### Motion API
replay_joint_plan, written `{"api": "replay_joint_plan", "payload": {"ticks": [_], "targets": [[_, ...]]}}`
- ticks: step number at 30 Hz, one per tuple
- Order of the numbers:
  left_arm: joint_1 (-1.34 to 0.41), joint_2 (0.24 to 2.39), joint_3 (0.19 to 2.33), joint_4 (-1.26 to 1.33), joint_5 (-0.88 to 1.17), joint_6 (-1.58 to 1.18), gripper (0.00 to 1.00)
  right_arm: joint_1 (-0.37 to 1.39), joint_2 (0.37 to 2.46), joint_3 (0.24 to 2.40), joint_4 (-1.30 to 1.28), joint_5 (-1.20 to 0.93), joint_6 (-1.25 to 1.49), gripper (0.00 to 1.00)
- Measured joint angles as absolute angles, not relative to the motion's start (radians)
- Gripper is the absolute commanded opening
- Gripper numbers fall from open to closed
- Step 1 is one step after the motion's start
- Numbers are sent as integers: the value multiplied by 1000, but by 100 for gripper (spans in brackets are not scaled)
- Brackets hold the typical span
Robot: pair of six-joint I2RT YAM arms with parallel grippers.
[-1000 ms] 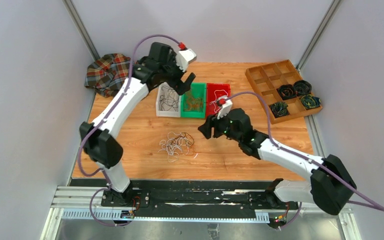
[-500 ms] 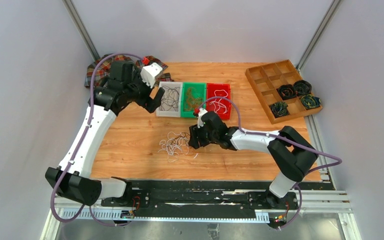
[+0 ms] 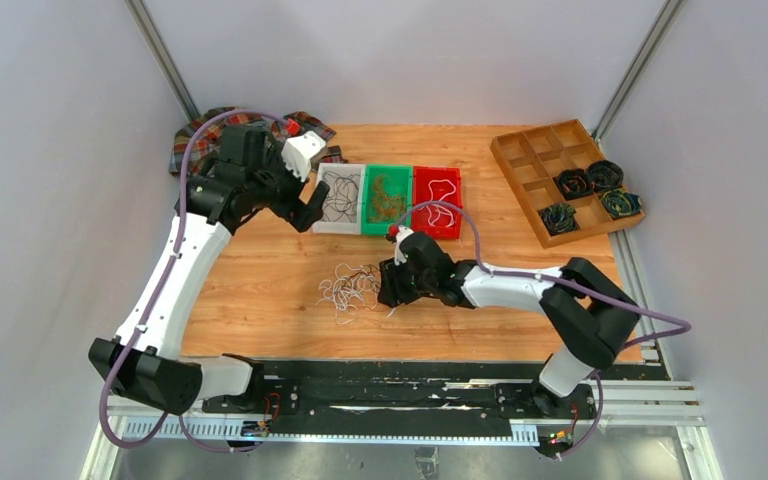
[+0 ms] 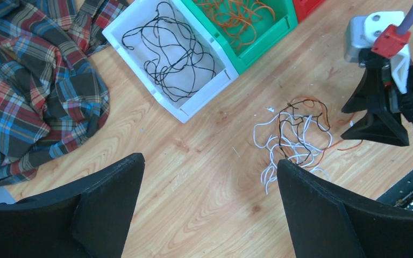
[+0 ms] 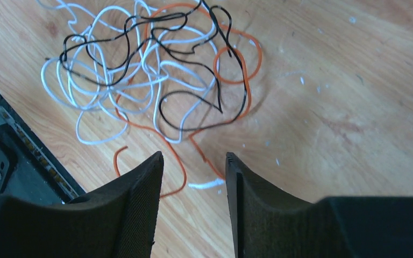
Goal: Untangle the cables
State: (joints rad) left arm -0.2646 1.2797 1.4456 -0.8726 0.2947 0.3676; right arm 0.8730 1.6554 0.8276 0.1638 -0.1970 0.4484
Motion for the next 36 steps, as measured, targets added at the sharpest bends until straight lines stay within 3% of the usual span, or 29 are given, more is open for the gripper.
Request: {"api": "replay_joint_plan", "payload": {"ticks": [5, 11, 21, 30, 36], "targets": [[-265, 1268, 1445, -882, 313, 379, 98, 878, 1533, 801, 97, -138, 434, 56], [-265, 1267, 1445, -905, 315, 393, 98, 880, 1446, 804, 76, -141, 334, 54], [-265, 1267, 1445, -916, 324, 415, 98, 919, 1568, 924, 42, -294, 177, 43], [-265, 1259, 1445, -918, 330, 435, 98, 937, 1697, 1035, -70, -303, 140, 36], [-265, 1245, 1445, -919, 342, 439, 98, 946, 1715, 1092, -164, -276, 132, 22]]}}
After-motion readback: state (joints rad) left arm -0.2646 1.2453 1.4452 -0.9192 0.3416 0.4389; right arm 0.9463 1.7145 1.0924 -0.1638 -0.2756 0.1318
